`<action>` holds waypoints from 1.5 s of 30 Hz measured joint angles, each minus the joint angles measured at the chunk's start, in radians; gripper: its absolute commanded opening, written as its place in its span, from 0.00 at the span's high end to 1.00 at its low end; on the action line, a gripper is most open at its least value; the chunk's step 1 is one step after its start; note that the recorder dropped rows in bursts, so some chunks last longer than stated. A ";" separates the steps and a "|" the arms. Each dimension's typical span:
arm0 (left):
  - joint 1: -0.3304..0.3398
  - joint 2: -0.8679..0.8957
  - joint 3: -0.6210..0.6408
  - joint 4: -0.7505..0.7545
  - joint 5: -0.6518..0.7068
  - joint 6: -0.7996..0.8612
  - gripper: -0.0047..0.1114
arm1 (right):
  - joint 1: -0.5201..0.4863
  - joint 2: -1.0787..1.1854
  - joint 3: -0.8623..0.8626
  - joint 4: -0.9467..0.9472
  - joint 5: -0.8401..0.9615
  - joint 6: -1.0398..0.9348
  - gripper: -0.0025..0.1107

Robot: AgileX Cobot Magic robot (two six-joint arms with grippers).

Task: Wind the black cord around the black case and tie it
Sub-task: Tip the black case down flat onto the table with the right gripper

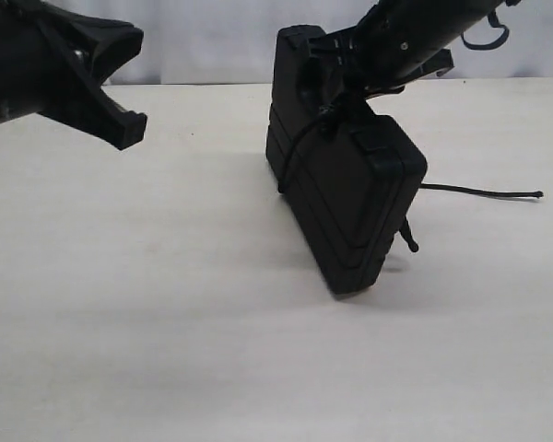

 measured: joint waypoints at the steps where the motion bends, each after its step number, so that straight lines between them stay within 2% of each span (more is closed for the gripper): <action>1: 0.010 -0.008 0.018 -0.002 -0.018 0.000 0.96 | 0.010 0.000 0.007 0.003 -0.014 0.000 0.94; 12: 0.035 -0.019 0.061 -0.002 -0.063 0.000 0.96 | 0.176 -0.002 0.123 0.057 -0.268 0.059 0.94; 21: 0.035 -0.019 0.061 -0.002 -0.063 -0.002 0.96 | 0.288 0.094 0.147 0.125 -0.364 0.075 0.94; 32: 0.035 -0.019 0.061 0.002 -0.049 -0.002 0.96 | 0.307 0.220 0.176 0.086 -0.349 0.049 0.94; 34: 0.035 -0.019 0.061 0.002 -0.041 -0.002 0.96 | 0.307 0.222 0.176 0.086 -0.357 0.042 0.85; 37: 0.035 -0.019 0.061 0.004 -0.037 -0.002 0.96 | 0.307 0.228 0.154 0.088 -0.337 0.032 0.58; 38: 0.035 -0.019 0.061 0.006 -0.035 -0.002 0.96 | 0.307 0.229 0.137 0.092 -0.317 0.026 0.52; 45: 0.035 -0.019 0.061 0.006 -0.020 -0.002 0.96 | 0.305 0.219 0.003 0.079 -0.153 0.014 0.50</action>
